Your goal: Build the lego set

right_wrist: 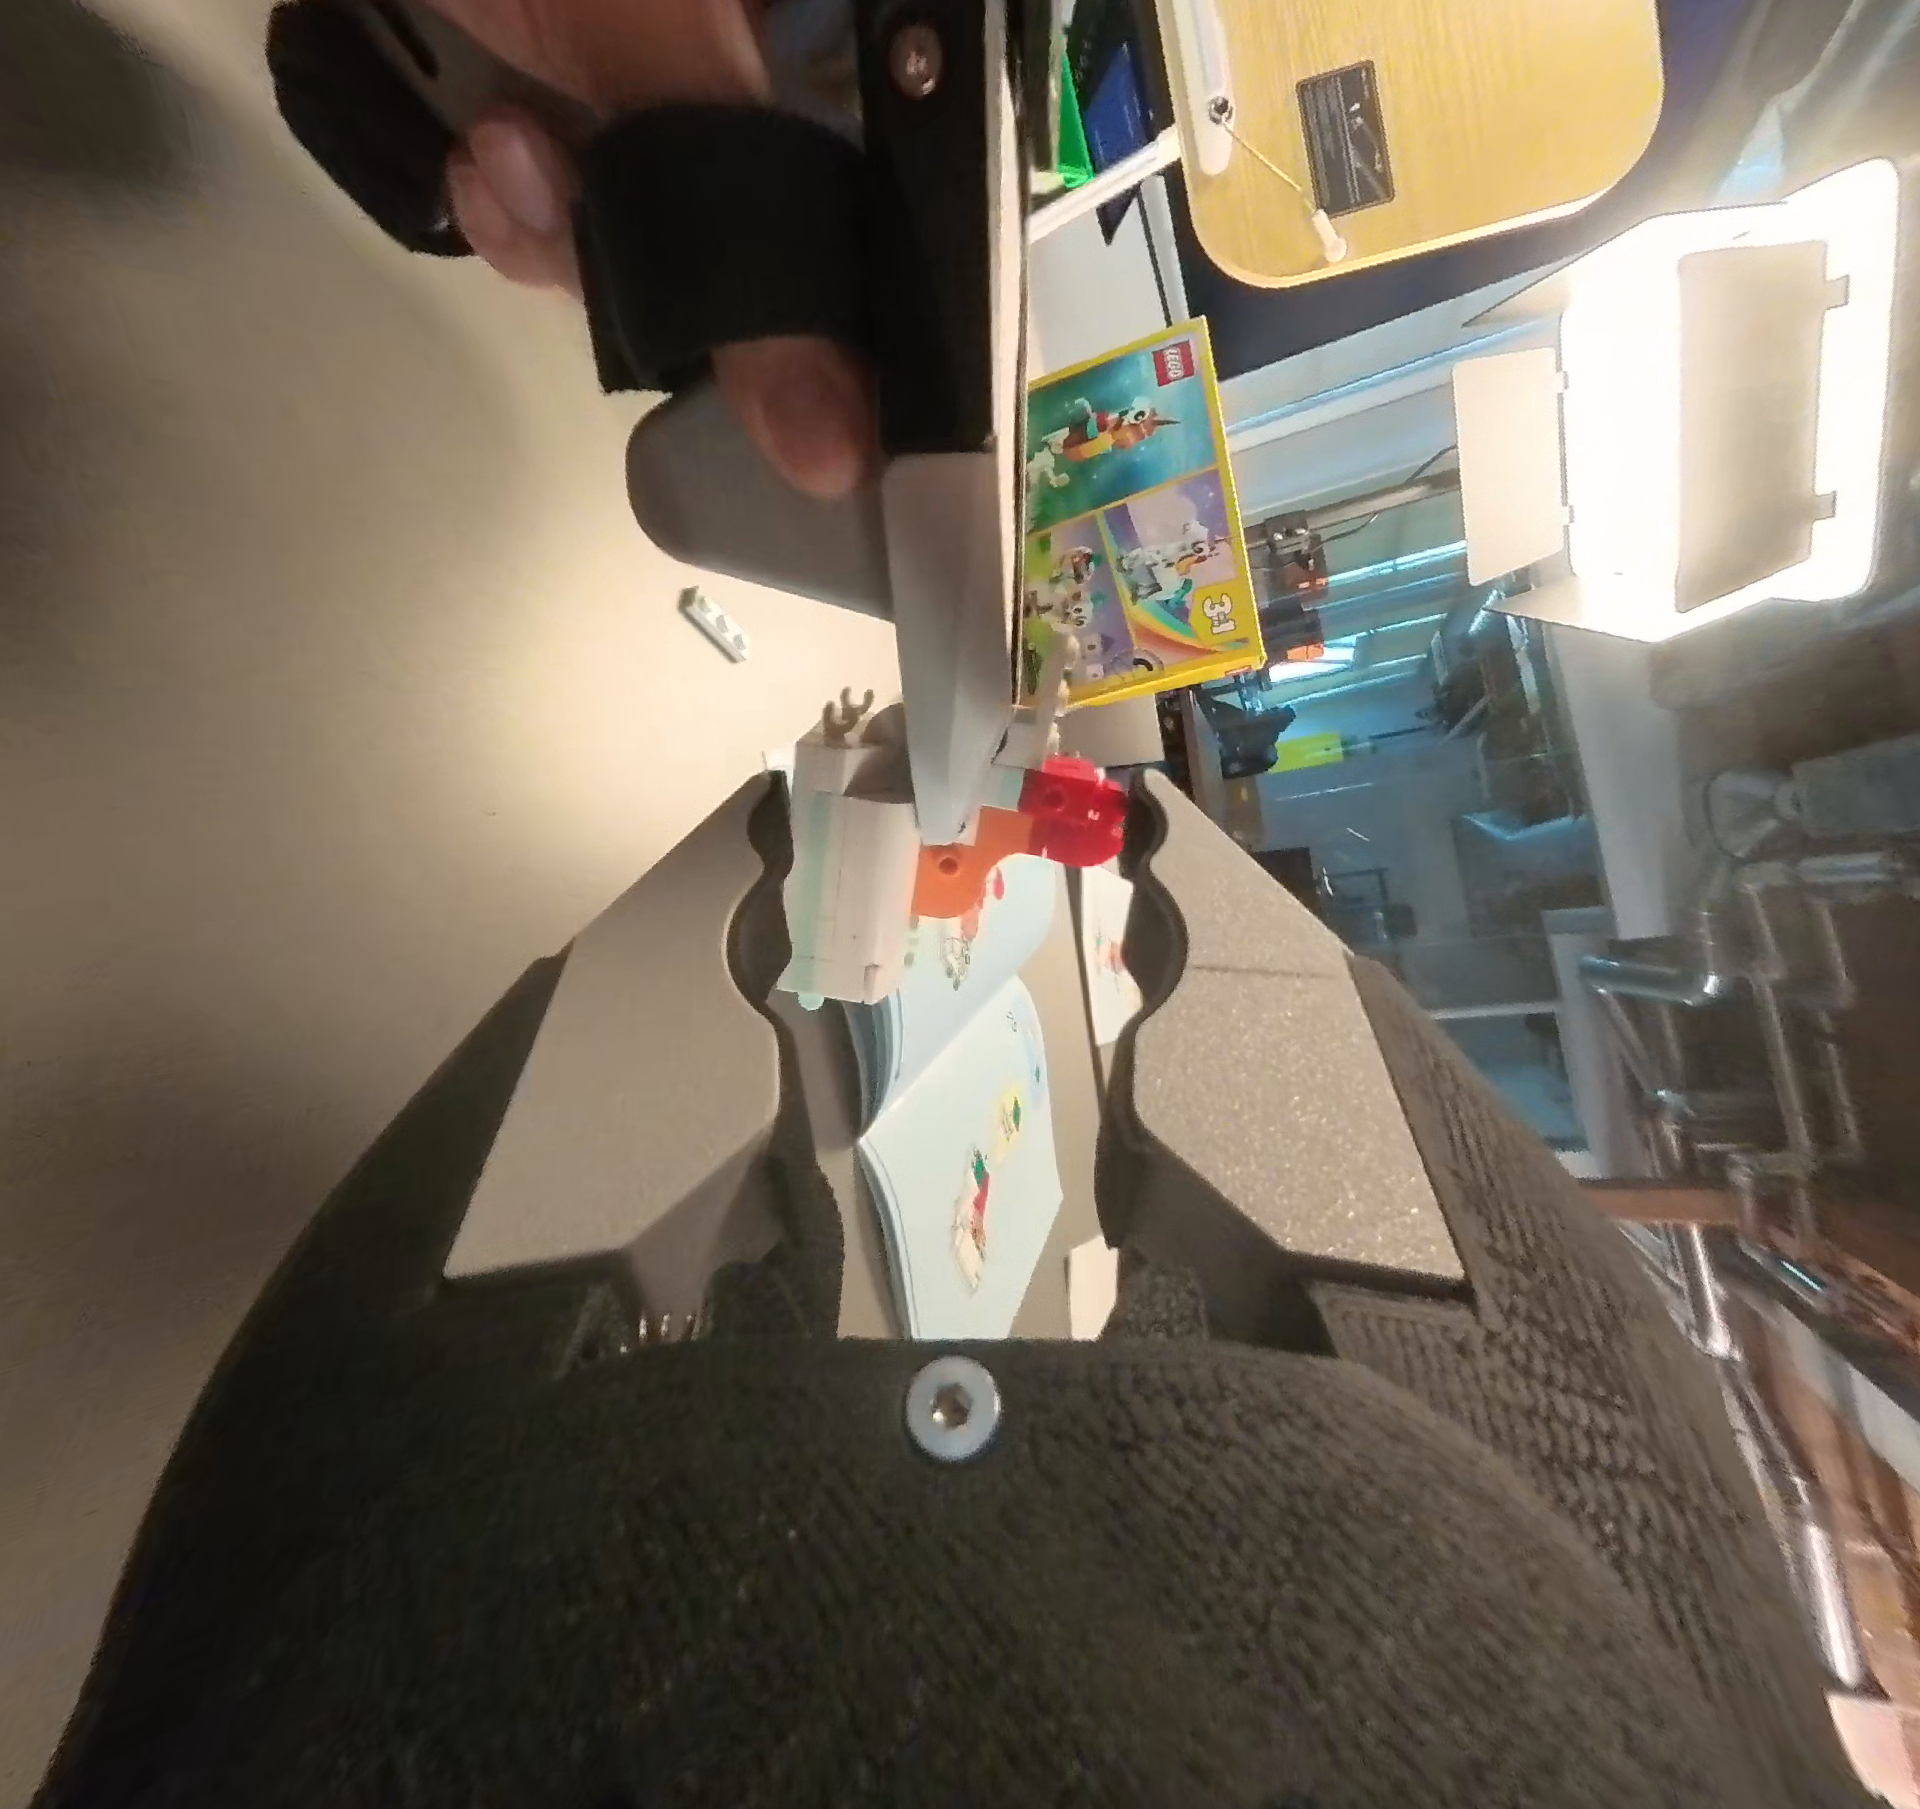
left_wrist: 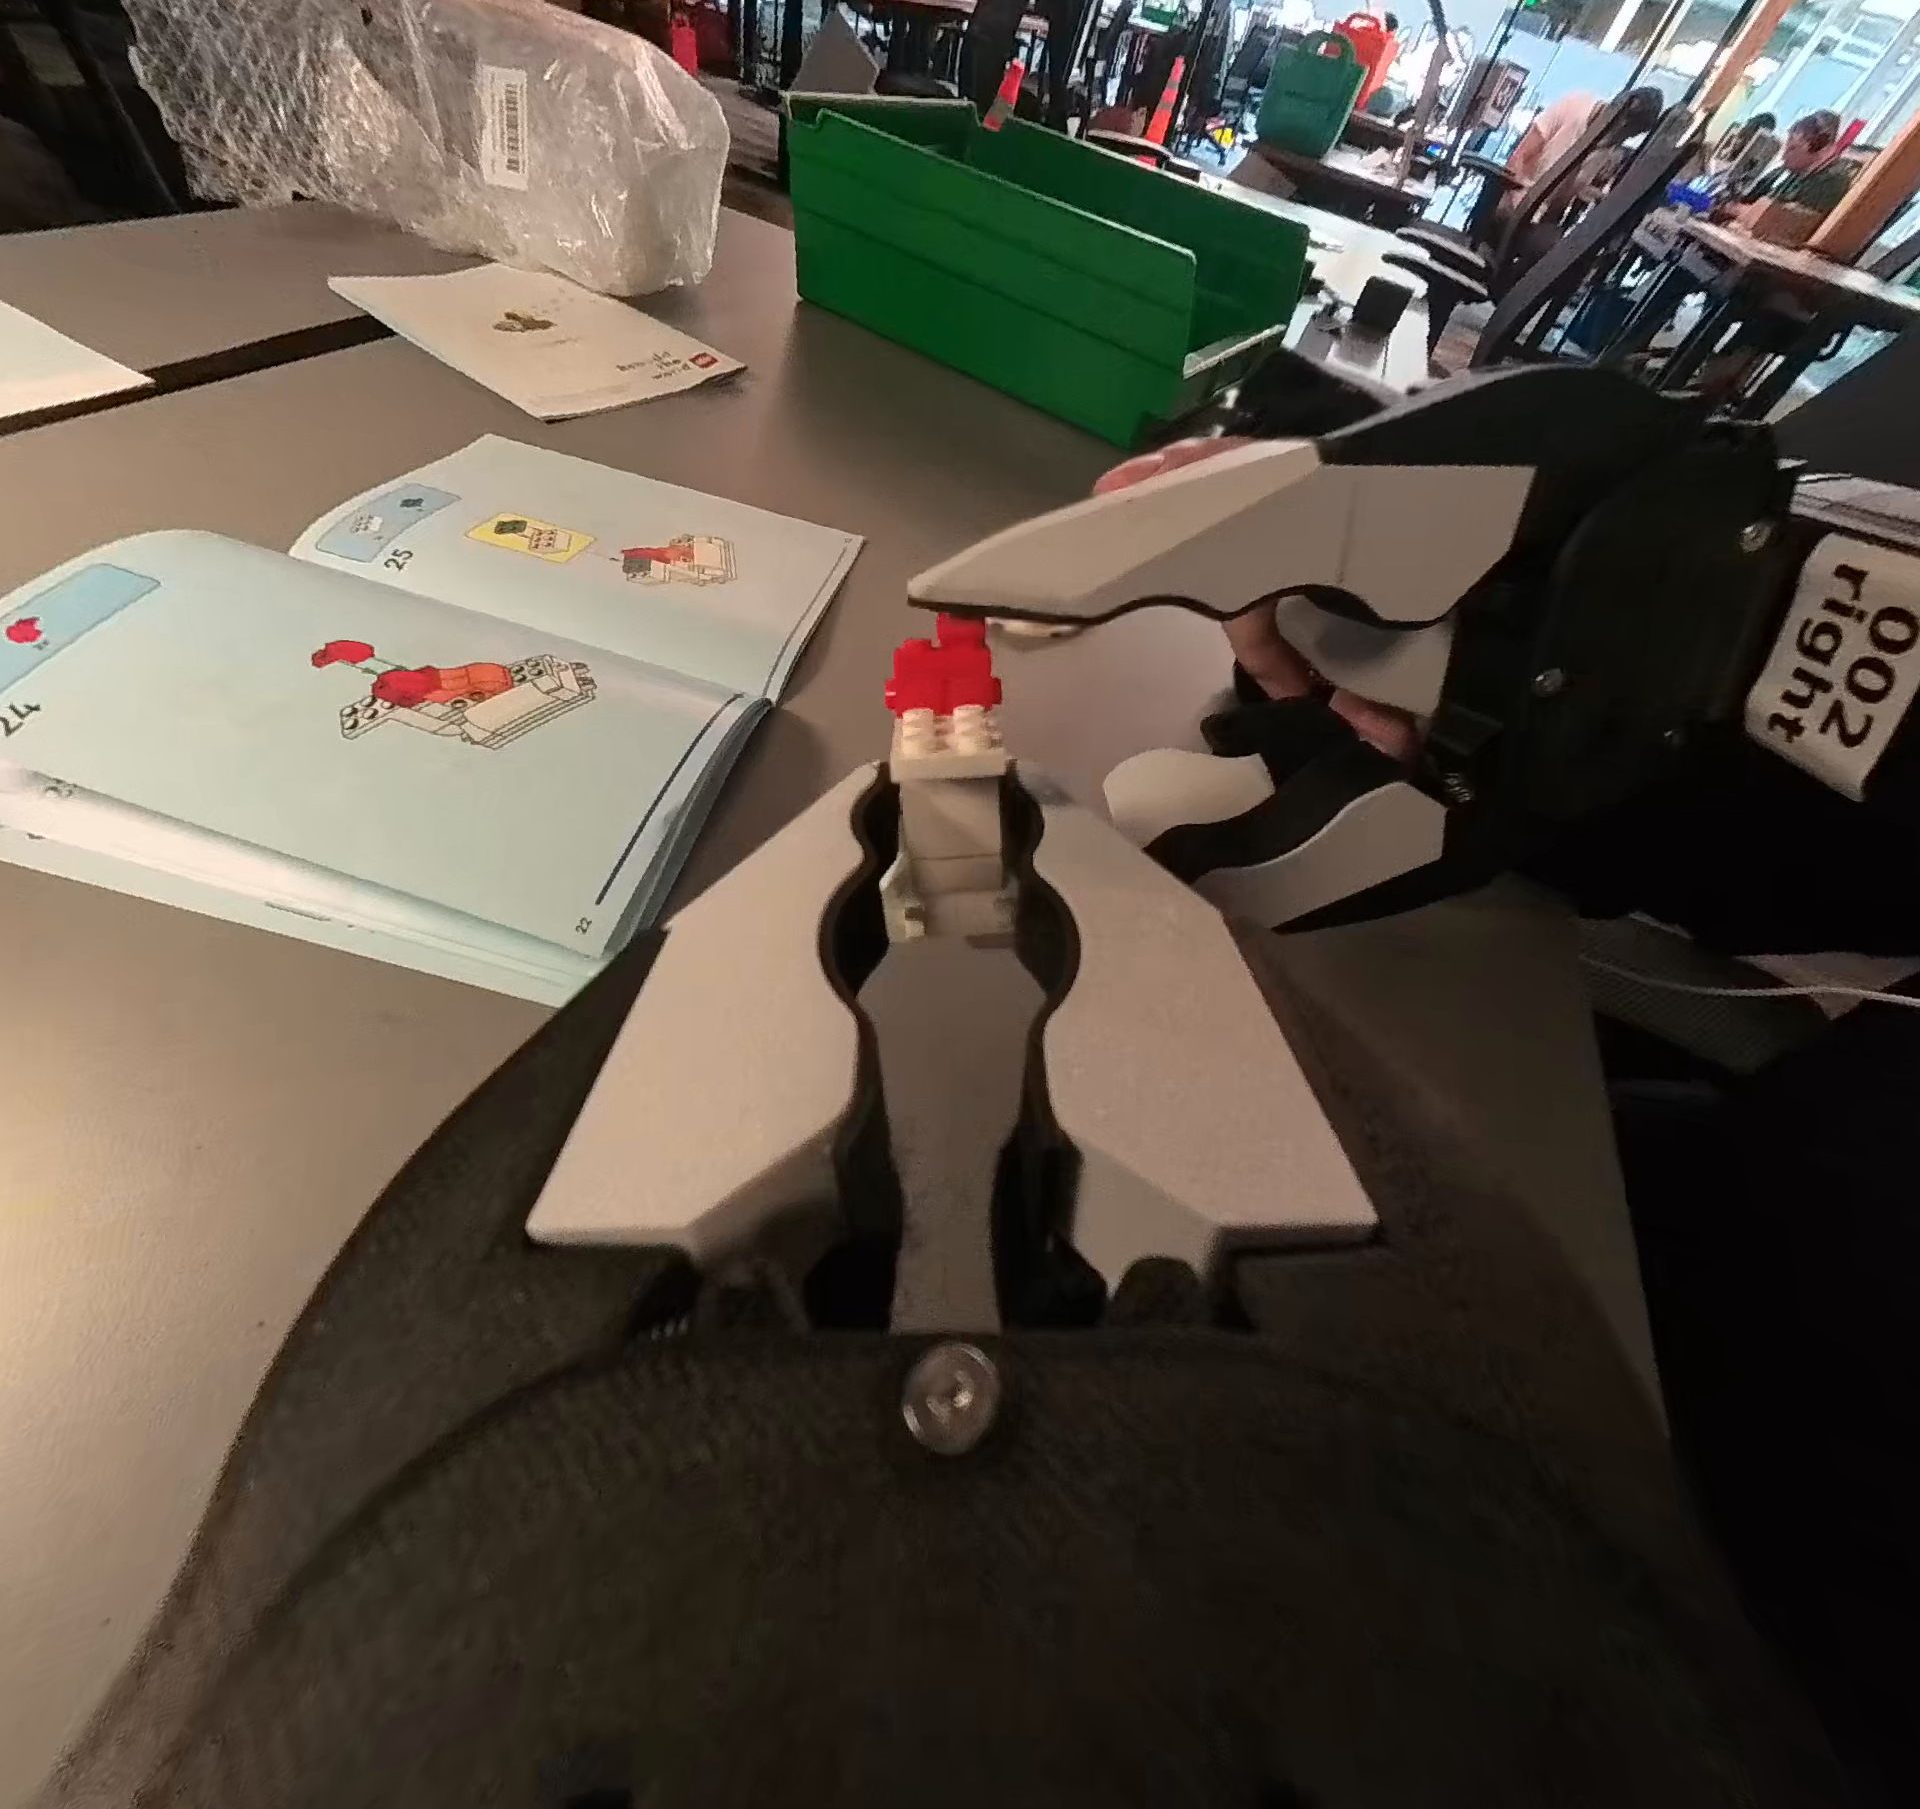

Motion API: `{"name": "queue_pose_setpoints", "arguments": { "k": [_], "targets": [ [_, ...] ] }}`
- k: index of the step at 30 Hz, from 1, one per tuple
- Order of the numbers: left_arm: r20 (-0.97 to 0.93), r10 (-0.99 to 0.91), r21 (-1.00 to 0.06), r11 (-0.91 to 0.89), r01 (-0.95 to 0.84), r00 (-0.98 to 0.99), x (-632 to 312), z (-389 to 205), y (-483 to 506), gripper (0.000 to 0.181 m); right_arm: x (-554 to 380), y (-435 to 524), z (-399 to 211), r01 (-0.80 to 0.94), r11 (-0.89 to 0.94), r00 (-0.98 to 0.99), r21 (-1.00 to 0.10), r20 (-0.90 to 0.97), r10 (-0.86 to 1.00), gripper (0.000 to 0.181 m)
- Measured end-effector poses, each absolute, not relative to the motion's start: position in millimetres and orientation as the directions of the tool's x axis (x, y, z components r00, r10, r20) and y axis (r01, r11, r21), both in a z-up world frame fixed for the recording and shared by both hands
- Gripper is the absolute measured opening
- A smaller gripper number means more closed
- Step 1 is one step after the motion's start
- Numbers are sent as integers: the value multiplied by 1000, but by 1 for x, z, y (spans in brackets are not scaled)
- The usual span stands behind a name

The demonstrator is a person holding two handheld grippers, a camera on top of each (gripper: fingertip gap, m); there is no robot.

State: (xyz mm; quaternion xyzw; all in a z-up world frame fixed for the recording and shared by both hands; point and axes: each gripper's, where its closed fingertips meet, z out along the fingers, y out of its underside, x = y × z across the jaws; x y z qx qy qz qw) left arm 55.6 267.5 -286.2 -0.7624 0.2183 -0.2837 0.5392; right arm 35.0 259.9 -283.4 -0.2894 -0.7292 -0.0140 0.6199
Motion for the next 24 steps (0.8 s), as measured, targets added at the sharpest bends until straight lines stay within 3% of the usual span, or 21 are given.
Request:
{"name": "queue_pose_setpoints", "arguments": {
  "k": [17,24],
  "targets": [
    [171,-634,-934,-347,-80,754,57,-297,268,18,37,260,-294,447,872,-145,-201,945,293,63],
    [279,-635,-925,-379,24,721,56,-299,272,19,35,261,-296,414,815,-105,-406,868,485,63]
  ]
}}
